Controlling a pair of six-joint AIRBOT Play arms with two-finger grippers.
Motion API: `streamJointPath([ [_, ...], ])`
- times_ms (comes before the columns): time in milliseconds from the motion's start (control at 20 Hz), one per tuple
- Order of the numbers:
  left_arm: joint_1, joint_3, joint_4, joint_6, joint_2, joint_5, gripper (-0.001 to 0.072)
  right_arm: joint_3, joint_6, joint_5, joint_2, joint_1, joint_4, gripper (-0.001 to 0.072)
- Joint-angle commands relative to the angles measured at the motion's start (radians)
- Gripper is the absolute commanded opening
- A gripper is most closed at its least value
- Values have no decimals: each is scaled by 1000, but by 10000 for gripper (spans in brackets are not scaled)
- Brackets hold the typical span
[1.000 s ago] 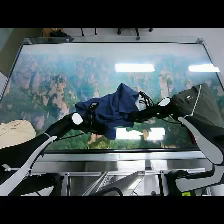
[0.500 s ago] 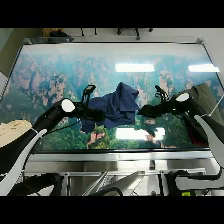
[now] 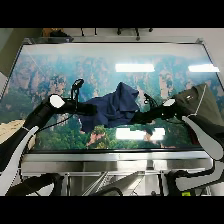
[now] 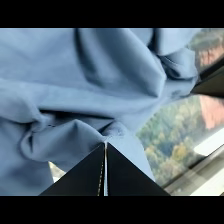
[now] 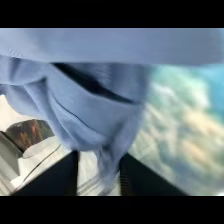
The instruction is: Fold the shirts.
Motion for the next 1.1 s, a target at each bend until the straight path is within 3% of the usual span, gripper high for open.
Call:
streamJointPath([
  [0,45,2,-10,0,1,12,17,10,-20,-69,-22,46,0,59],
  [50,60,8,-9,2,5,13,17,30,-20,-59,-18,43,-2,19],
  [200,150,124,-9,1,74,-37,15,200,10,105,51,-31,-55,19],
  [350,327,454,-9,-30,213,-101,14,589,65,248,166,-205,-58,18],
  [550,579,1071,-4,-84,291,-125,12,1279,100,239,209,-453,62,16],
  [650,719,1295,-8,-131,283,-180,12,1420,114,167,242,-537,63,16],
  [750,822,1298,-22,-142,326,-192,12,1402,109,120,308,-583,62,16],
  [900,923,1007,-35,-140,452,-172,12,1338,102,130,342,-590,32,16],
  [1050,901,688,-35,-91,518,-183,13,1147,100,206,329,-589,133,17],
])
